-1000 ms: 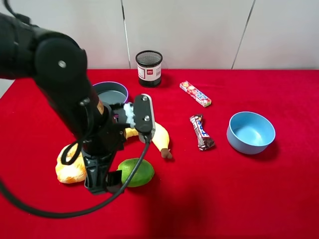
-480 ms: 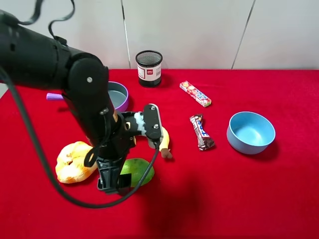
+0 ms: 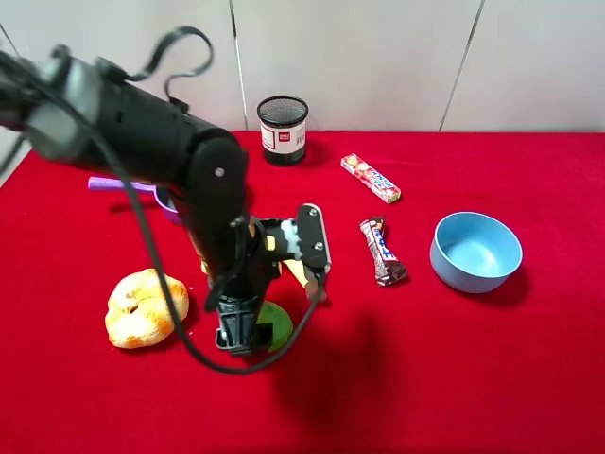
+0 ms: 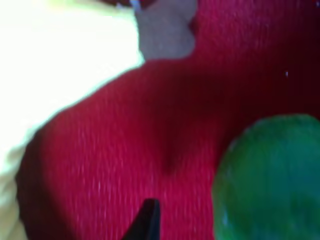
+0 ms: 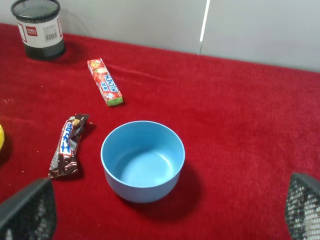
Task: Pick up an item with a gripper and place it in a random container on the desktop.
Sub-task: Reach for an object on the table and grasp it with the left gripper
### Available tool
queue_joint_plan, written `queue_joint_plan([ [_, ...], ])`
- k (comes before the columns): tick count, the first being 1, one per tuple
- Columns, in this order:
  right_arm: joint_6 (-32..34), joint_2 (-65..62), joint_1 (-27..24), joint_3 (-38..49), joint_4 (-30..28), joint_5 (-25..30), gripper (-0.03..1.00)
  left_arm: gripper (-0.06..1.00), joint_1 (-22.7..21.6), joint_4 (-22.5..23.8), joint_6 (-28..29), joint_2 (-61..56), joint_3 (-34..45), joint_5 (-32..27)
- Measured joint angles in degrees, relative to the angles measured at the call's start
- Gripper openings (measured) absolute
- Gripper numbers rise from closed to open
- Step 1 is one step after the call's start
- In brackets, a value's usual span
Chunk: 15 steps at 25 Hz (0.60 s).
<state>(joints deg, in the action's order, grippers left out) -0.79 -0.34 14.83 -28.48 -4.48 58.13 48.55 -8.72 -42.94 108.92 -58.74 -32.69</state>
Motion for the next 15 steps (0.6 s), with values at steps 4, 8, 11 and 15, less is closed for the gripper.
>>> queue_joint_plan([
  [4, 0.00, 0.00, 0.00, 0.00, 0.00, 0.00, 0.69, 0.89, 1.13, 0.00, 0.00, 2.84, -2.30, -0.10],
  [8, 0.00, 0.00, 0.00, 0.00, 0.00, 0.00, 0.69, 0.89, 1.49, 0.00, 0.00, 4.11, -2.69, -0.29],
  [11, 0.00, 0.00, 0.00, 0.00, 0.00, 0.00, 0.69, 0.89, 1.49, 0.00, -0.04, 4.94, -2.93, -0.70],
  [15, 0.00, 0.00, 0.00, 0.00, 0.00, 0.00, 0.69, 0.89, 1.49, 0.19, -0.04, 5.98, -2.93, -1.97],
])
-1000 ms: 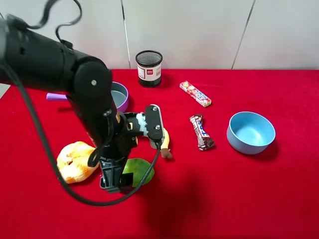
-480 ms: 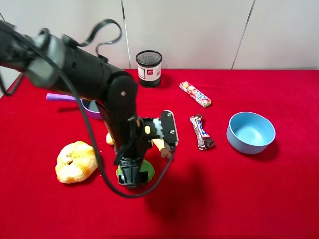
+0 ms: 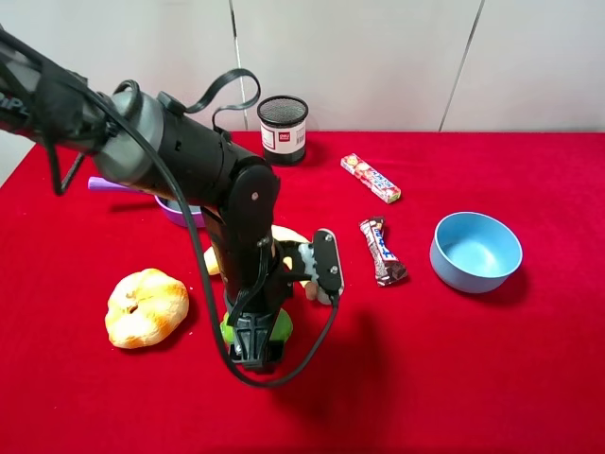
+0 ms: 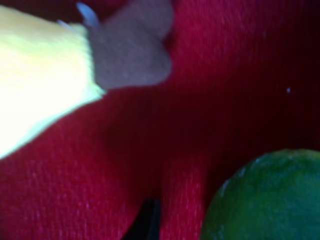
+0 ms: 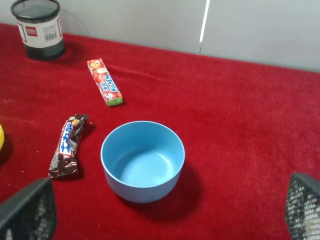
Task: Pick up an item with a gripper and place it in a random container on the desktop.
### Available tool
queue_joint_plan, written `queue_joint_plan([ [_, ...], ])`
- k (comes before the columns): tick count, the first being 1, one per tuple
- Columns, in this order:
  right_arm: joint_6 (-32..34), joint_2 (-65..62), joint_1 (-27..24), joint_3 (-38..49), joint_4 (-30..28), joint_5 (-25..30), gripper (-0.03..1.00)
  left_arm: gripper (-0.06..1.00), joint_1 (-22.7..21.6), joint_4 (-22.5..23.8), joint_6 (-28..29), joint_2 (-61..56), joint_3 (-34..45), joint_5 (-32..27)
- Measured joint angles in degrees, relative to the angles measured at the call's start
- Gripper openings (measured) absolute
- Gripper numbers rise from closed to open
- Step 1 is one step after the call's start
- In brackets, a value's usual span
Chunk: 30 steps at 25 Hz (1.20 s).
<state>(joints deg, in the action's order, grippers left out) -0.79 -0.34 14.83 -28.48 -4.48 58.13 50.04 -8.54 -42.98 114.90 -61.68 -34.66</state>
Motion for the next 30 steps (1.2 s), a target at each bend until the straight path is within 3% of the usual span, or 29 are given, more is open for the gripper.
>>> queue_joint_plan([
  [12, 0.00, 0.00, 0.00, 0.00, 0.00, 0.00, 0.69, 0.87, 0.04, 0.77, 0.00, 0.35, 0.00, -0.02],
  [15, 0.00, 0.00, 0.00, 0.00, 0.00, 0.00, 0.69, 0.79, 0.04, 0.87, 0.00, 0.35, 0.00, -0.07],
  [18, 0.00, 0.00, 0.00, 0.00, 0.00, 0.00, 0.69, 0.62, 0.04, 0.87, 0.00, 0.35, 0.00, -0.07],
  [30, 0.00, 0.00, 0.00, 0.00, 0.00, 0.00, 0.69, 0.62, 0.04, 0.17, 0.65, 0.35, -0.05, -1.41],
])
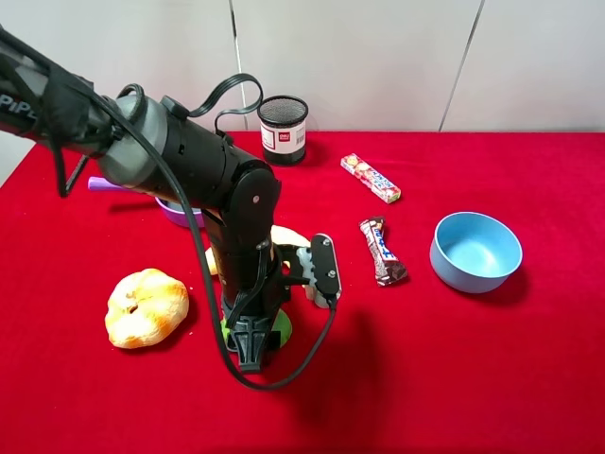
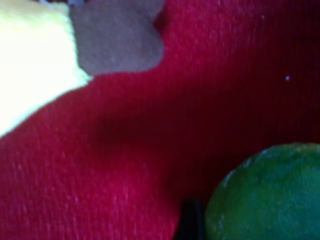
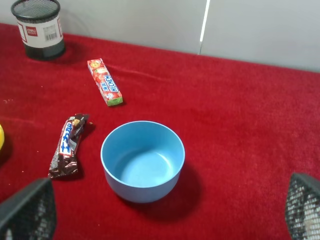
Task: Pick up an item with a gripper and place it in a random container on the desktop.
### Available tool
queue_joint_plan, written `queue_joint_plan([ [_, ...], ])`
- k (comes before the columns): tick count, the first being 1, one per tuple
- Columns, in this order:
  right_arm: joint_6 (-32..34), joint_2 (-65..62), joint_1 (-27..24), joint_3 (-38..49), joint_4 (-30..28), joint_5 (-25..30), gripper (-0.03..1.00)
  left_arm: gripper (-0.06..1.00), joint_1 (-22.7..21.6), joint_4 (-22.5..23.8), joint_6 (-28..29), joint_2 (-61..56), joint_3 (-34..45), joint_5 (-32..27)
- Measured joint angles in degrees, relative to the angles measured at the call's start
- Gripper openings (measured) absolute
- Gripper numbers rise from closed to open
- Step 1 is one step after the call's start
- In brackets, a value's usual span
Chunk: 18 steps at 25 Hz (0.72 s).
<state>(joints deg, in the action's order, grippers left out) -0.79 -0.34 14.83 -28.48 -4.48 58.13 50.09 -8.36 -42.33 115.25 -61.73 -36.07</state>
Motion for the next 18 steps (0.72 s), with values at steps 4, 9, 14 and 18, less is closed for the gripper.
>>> queue_joint_plan([
  [4, 0.00, 0.00, 0.00, 0.00, 0.00, 0.00, 0.69, 0.62, 0.00, 0.06, 0.30, 0.00, -1.67, -4.03],
  [9, 0.00, 0.00, 0.00, 0.00, 0.00, 0.00, 0.69, 0.62, 0.00, 1.30, 2.76, 0.00, -6.79, -10.94],
  [14, 0.00, 0.00, 0.00, 0.00, 0.00, 0.00, 0.69, 0.62, 0.00, 3.11, 5.99, 0.04, -13.77, -19.44],
  [18, 0.00, 0.00, 0.00, 0.00, 0.00, 0.00, 0.69, 0.62, 0.00, 5.86, 8.78, 0.04, -19.65, -24.80],
])
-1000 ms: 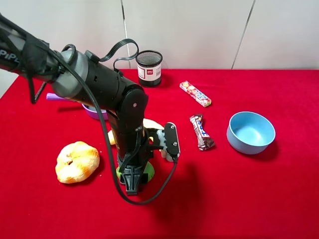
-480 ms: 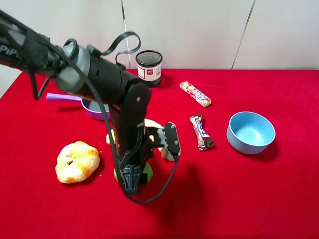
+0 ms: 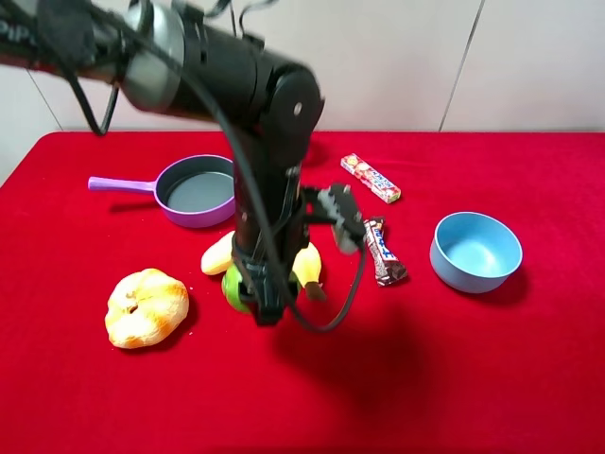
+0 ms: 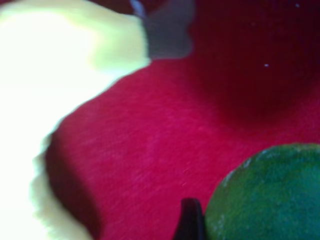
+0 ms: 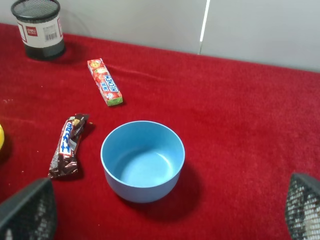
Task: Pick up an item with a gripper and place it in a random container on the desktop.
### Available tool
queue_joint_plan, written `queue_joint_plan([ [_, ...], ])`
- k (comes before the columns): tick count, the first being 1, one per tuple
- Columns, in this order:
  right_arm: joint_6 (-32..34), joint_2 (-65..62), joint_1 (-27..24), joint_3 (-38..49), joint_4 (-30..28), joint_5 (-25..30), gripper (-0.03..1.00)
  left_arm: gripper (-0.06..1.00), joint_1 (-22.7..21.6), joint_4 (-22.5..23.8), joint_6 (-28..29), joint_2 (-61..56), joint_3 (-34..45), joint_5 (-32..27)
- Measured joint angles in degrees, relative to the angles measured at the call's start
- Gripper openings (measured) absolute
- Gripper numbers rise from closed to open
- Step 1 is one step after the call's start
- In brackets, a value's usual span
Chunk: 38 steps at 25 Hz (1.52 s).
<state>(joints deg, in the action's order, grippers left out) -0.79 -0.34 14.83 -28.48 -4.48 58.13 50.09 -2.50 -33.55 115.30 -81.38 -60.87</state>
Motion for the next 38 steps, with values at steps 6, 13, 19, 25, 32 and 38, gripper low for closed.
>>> queue_joint_plan([
  [6, 0.00, 0.00, 0.00, 0.00, 0.00, 0.00, 0.69, 0.62, -1.37, 4.02, 2.33, 0.00, -7.70, -4.33],
  [13, 0.00, 0.00, 0.00, 0.00, 0.00, 0.00, 0.69, 0.62, -5.10, 6.21, 3.22, 0.02, -13.72, -5.94],
  [19, 0.00, 0.00, 0.00, 0.00, 0.00, 0.00, 0.69, 0.62, -7.86, 9.78, 3.28, 0.02, -17.11, -4.49],
  [25, 0.00, 0.00, 0.00, 0.00, 0.00, 0.00, 0.69, 0.62, -10.20, 13.15, 3.28, 0.02, -17.79, 2.85],
  [32, 0.00, 0.00, 0.00, 0.00, 0.00, 0.00, 0.69, 0.62, -12.41, 16.00, 3.59, 0.02, -17.79, 14.61],
  [38, 0.00, 0.00, 0.00, 0.00, 0.00, 0.00, 0.69, 0.62, -14.21, 17.40, 3.59, 1.12, -17.85, 24.74],
])
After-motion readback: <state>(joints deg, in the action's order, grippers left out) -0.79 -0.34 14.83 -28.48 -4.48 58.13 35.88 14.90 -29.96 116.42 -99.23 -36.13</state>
